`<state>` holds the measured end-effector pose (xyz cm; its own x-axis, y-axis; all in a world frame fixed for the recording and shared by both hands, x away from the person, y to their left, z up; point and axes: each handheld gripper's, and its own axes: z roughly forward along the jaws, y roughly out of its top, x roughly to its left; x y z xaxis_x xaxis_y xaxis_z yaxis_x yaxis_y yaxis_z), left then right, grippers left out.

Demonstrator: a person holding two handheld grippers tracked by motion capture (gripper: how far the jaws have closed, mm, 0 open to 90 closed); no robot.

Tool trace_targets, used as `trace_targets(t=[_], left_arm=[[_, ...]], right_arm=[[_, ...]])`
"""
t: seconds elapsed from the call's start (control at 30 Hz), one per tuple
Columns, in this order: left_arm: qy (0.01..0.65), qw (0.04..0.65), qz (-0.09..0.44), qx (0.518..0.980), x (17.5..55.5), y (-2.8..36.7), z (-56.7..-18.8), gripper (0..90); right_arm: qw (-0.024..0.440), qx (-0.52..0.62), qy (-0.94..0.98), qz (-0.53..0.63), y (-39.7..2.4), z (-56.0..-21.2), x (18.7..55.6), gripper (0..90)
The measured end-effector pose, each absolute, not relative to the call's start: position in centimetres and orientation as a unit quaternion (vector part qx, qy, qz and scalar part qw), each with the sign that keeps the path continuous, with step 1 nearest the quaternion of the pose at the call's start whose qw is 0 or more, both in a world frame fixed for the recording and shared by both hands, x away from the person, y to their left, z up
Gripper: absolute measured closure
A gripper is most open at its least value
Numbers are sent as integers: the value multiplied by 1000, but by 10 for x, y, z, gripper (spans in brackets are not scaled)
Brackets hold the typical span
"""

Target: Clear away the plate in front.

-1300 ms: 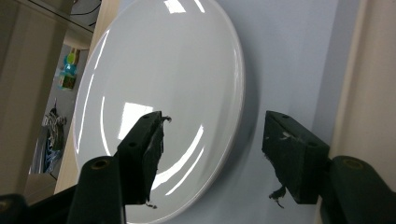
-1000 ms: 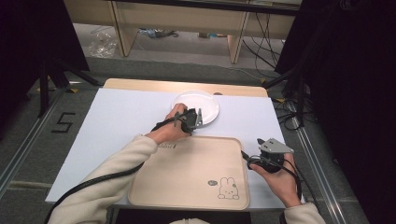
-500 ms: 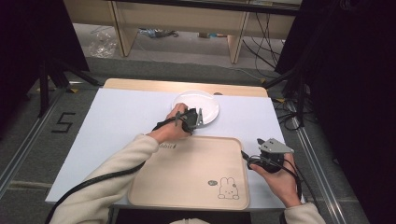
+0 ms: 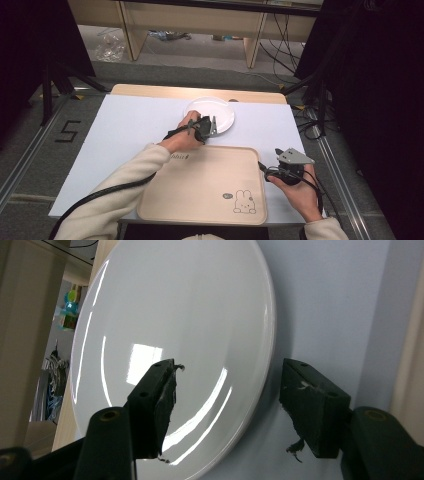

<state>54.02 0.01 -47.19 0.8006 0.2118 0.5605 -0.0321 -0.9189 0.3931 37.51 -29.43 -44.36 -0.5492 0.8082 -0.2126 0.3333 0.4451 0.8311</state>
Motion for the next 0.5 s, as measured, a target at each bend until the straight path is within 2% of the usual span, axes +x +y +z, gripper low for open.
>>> trace_targets(t=[0.5], left_arm=[[43,189,310,931,542,-1,-475,434]], right_arm=[[306,361,793,385,-294,-444,375,242]])
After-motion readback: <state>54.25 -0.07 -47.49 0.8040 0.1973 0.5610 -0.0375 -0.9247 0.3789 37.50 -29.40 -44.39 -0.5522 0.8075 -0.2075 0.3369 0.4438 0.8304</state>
